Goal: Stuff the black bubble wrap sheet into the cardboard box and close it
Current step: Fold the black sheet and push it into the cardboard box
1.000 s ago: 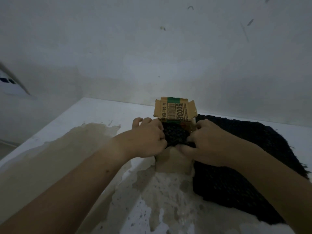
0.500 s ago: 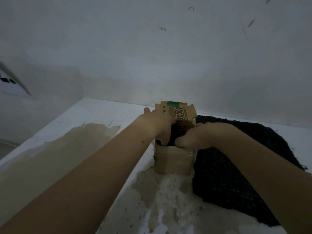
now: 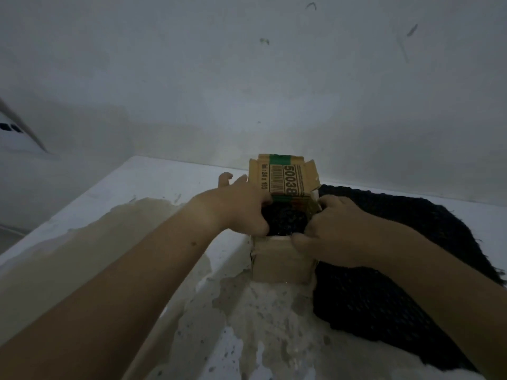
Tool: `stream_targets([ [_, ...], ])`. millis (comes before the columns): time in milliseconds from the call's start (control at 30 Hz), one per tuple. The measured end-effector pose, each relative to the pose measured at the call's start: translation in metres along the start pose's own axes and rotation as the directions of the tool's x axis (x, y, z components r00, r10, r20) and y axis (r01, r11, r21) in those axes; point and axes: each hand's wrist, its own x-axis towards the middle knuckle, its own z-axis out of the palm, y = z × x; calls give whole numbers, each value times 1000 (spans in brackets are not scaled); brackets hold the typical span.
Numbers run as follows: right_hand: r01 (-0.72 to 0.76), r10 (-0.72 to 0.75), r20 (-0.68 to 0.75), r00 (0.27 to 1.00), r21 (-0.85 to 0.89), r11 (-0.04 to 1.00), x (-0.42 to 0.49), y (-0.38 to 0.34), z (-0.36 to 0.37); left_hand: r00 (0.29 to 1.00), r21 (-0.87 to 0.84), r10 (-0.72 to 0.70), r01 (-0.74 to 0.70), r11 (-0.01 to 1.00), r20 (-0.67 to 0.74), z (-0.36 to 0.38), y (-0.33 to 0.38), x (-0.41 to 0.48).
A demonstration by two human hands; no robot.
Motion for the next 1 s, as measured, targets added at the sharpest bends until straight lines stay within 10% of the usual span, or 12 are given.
stream_targets([
  [133, -25, 28, 75, 997, -40, 999, 6, -6, -1, 998, 59, -27, 24, 998, 51, 3, 13, 4],
  [333, 96, -113, -312, 943, -71, 993, -10, 9, -11, 993, 49, -74, 70, 996, 95, 0, 22, 7],
  [533, 72, -79, -48, 996, -134, 988, -5, -2, 9, 999, -53, 17, -15, 998, 38, 3, 9, 7],
  [733, 61, -81, -165, 983, -122, 991, -8, -2, 13, 965, -184, 24, -74, 980, -262, 0, 2, -28],
  [833, 67, -70, -315, 946, -21, 998, -14, 6, 8, 955, -106, 77, -111, 988, -287, 15, -2, -54],
  [1000, 37, -54, -144, 988, -122, 992, -10, -4, 16, 947, 117, 176, -149, 982, -268, 34, 4, -61],
])
